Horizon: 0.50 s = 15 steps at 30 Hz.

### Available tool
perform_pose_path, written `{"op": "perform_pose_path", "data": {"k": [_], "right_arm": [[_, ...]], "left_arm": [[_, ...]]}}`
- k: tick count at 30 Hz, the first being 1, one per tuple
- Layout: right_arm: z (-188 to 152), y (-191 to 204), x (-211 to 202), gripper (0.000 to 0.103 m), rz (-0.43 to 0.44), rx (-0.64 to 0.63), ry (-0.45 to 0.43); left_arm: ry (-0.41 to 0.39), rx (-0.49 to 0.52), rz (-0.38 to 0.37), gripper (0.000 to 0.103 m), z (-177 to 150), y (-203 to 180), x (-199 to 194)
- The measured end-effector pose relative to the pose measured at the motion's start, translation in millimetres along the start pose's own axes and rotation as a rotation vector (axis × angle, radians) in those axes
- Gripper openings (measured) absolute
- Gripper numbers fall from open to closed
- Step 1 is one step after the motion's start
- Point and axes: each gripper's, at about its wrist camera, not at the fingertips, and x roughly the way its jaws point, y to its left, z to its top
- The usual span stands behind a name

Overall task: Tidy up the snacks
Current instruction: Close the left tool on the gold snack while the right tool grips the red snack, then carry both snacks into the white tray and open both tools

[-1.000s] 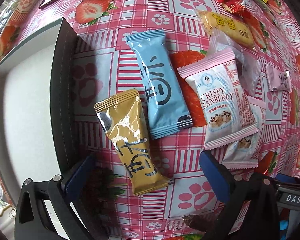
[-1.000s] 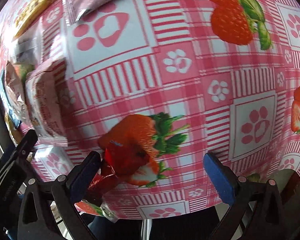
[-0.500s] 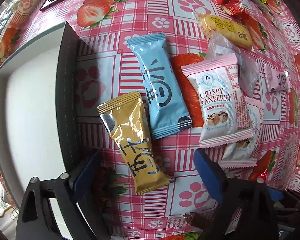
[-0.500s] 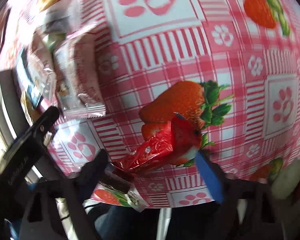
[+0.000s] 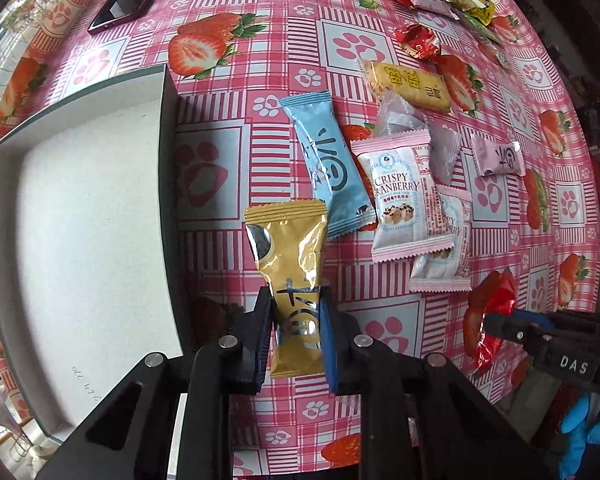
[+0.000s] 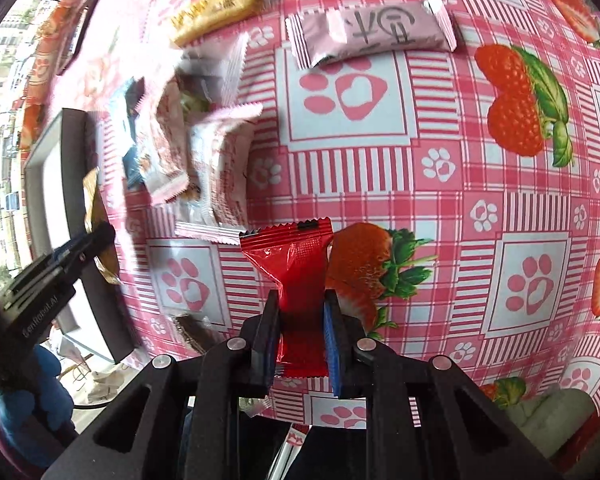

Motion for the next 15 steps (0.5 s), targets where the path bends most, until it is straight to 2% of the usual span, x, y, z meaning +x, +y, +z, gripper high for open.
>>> {"op": "perform_pose_path", "data": {"k": [9,15], "right_arm": [[30.8,5.8,-39.6,0.021,0.025,-0.040,-0.002],[46.8,40.7,-48.7,0.021,0.021,-0.103,-0.008]], "left_arm": [[-0.039,0.010,-0.008,0.024,-15.8,14.2,-28.4],[-0.078,-0.023,-0.015,0.024,-21.5,22.8,-42.0]]}}
